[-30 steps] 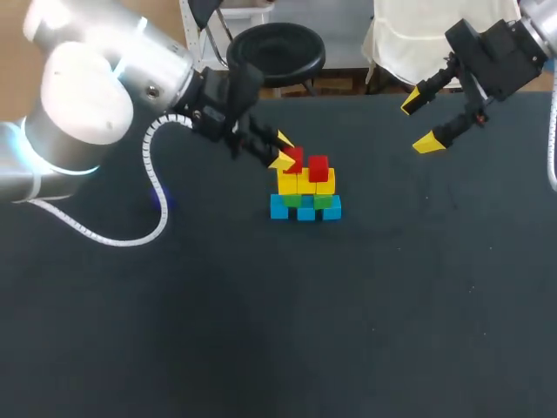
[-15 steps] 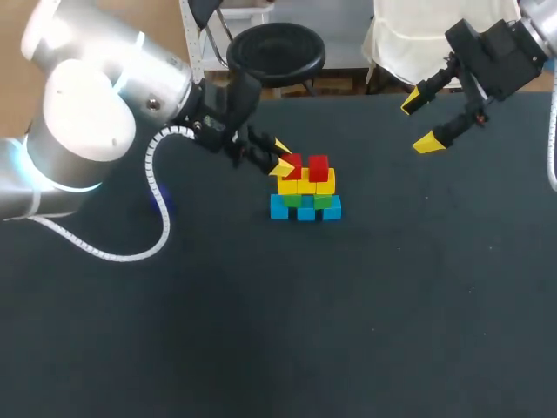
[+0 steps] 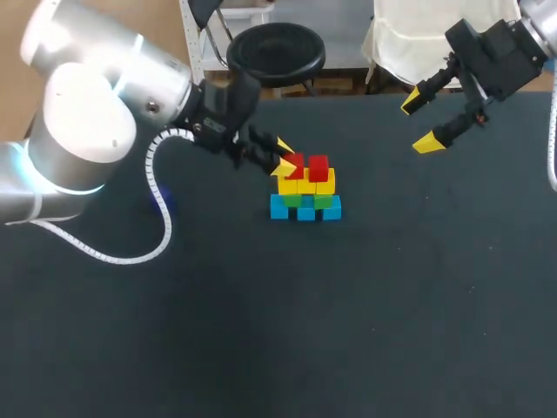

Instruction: Place the blue cubes, place green cubes on the blue cubes, place the yellow cubes on the green cubes, then place the red cubes on the yellow cubes, and place purple cube on the red cubes.

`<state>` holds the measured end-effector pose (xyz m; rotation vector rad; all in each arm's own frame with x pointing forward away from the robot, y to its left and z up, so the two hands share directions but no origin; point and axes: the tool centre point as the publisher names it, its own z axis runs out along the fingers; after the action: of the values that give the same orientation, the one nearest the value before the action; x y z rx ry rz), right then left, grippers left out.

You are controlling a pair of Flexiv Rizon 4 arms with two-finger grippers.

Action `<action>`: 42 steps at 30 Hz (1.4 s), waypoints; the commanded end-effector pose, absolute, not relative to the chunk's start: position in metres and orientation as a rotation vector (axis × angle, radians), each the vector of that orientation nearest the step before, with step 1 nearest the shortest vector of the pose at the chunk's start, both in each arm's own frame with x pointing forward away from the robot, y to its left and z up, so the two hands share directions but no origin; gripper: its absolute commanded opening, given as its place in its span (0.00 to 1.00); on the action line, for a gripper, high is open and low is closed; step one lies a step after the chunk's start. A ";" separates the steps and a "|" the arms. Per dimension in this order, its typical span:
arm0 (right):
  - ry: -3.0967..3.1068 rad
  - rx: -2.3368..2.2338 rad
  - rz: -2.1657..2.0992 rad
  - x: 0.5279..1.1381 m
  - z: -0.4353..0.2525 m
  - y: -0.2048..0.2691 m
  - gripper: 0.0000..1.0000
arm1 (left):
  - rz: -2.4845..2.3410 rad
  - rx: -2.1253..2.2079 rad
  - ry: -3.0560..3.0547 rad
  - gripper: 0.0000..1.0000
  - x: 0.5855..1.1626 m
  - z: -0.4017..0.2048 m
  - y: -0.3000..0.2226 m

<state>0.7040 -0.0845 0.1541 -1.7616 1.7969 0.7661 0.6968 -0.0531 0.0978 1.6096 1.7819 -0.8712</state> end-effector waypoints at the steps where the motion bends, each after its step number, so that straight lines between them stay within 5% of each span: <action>1: 1.797 -1.761 0.765 0.704 0.154 -0.084 1.00 | -0.873 1.612 1.784 0.00 0.699 0.093 -0.055; 42: 1.797 -1.761 0.765 0.704 0.154 -0.084 1.00 | -0.867 1.627 1.786 0.00 0.700 0.091 -0.060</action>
<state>0.7040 -0.0845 0.1541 -1.7616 1.7969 0.7661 0.7012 -0.0596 0.0911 1.6274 1.7835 -0.8707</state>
